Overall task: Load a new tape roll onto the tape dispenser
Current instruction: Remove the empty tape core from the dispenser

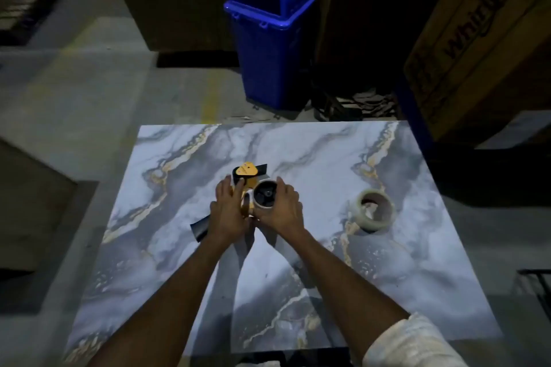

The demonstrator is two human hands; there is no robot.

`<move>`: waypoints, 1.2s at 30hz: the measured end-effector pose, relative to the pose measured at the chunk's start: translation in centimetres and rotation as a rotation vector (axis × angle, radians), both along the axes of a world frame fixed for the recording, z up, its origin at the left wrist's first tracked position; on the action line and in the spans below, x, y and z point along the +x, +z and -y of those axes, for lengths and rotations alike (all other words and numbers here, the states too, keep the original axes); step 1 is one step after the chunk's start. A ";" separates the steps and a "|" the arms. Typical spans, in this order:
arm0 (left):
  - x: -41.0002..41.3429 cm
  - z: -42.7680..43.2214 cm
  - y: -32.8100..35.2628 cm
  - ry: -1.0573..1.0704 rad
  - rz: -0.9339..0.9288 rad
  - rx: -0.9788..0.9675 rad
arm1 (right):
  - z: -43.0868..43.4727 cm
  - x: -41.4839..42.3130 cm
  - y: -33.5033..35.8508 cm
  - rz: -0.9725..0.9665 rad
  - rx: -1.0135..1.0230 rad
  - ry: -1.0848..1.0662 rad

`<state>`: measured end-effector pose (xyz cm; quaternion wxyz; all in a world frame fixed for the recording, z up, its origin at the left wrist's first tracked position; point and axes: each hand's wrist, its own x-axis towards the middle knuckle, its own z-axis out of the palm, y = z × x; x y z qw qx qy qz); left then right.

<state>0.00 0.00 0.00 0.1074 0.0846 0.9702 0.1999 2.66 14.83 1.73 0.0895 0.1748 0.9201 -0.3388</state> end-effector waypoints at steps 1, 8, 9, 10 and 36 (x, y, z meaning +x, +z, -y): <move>-0.1 0.0 -0.1 -0.018 -0.007 -0.003 | 0.1 -0.3 0.0 -0.005 0.017 0.006; -0.5 0.4 0.5 -0.060 -0.080 -0.114 | -0.1 -1.1 -0.4 0.011 0.061 0.032; -0.9 0.4 0.6 -0.080 -0.083 -0.141 | -0.1 -1.2 -0.6 0.017 0.069 0.034; -1.3 0.3 0.7 -0.100 -0.081 -0.145 | -0.2 -1.3 -0.7 0.018 0.082 0.040; -3.5 -2.1 -0.5 -0.032 0.052 -0.180 | -3.2 -4.6 2.1 -0.102 0.205 0.411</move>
